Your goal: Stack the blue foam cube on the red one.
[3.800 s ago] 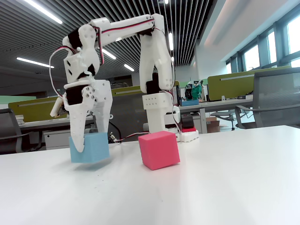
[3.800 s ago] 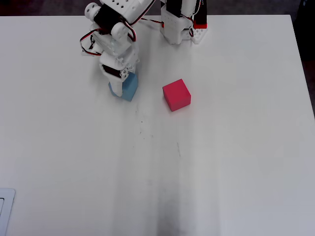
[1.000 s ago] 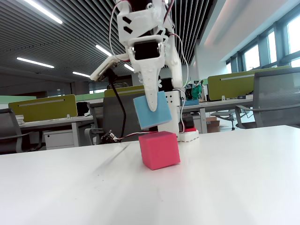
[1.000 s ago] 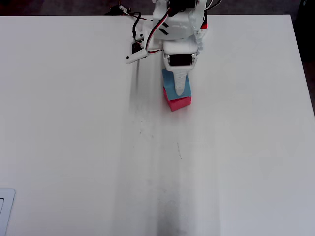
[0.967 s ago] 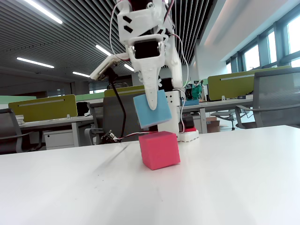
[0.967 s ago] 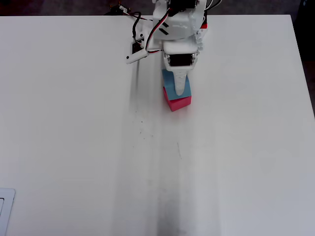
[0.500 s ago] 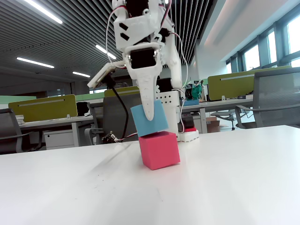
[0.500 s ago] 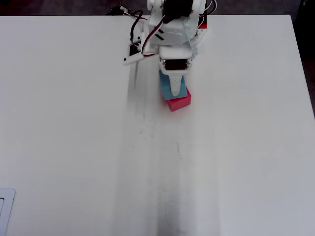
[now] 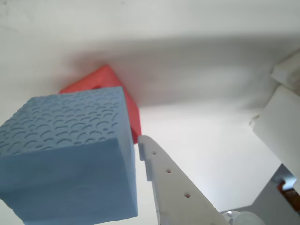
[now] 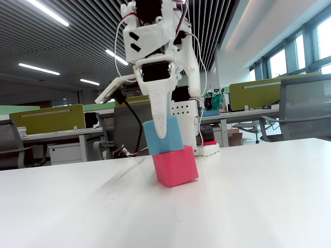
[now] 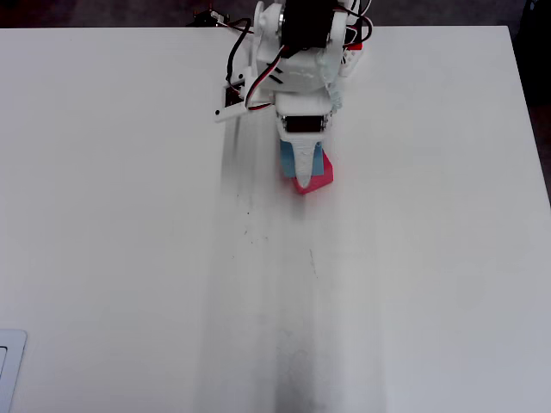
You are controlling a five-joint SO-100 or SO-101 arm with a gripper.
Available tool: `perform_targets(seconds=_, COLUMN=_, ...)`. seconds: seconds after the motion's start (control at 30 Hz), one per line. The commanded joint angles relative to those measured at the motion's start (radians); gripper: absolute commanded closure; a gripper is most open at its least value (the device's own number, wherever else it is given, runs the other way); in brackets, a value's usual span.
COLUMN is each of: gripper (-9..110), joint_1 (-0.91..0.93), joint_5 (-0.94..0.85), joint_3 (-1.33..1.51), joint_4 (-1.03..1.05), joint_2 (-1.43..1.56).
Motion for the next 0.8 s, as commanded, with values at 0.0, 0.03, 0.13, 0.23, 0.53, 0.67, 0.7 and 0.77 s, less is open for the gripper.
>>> perform_targets(seconds=0.0, gripper=59, joint_1=-0.008, joint_5=0.003, joint_3=-0.034, joint_4=0.017, joint_2=0.017)
perform_targets(seconds=0.03, gripper=59, joint_1=-0.009, joint_5=0.003, joint_3=-0.034, joint_4=0.02, joint_2=0.021)
perform_targets(seconds=0.13, gripper=59, joint_1=-0.011, joint_5=0.003, joint_3=-0.029, joint_4=0.02, joint_2=0.046)
perform_targets(seconds=0.23, gripper=59, joint_1=-0.017, joint_5=0.003, joint_3=-0.02, joint_4=0.021, joint_2=0.083)
perform_targets(seconds=0.53, gripper=63, joint_1=-0.029, joint_5=-0.005, joint_3=0.028, joint_4=0.021, joint_2=0.27)
perform_targets(seconds=0.67, gripper=64, joint_1=-0.037, joint_5=-0.009, joint_3=0.051, joint_4=0.02, joint_2=0.354)
perform_targets(seconds=0.7, gripper=65, joint_1=-0.038, joint_5=-0.009, joint_3=0.061, joint_4=0.018, joint_2=0.38)
perform_targets(seconds=0.77, gripper=65, joint_1=-0.038, joint_5=-0.009, joint_3=0.086, joint_4=0.012, joint_2=0.439)
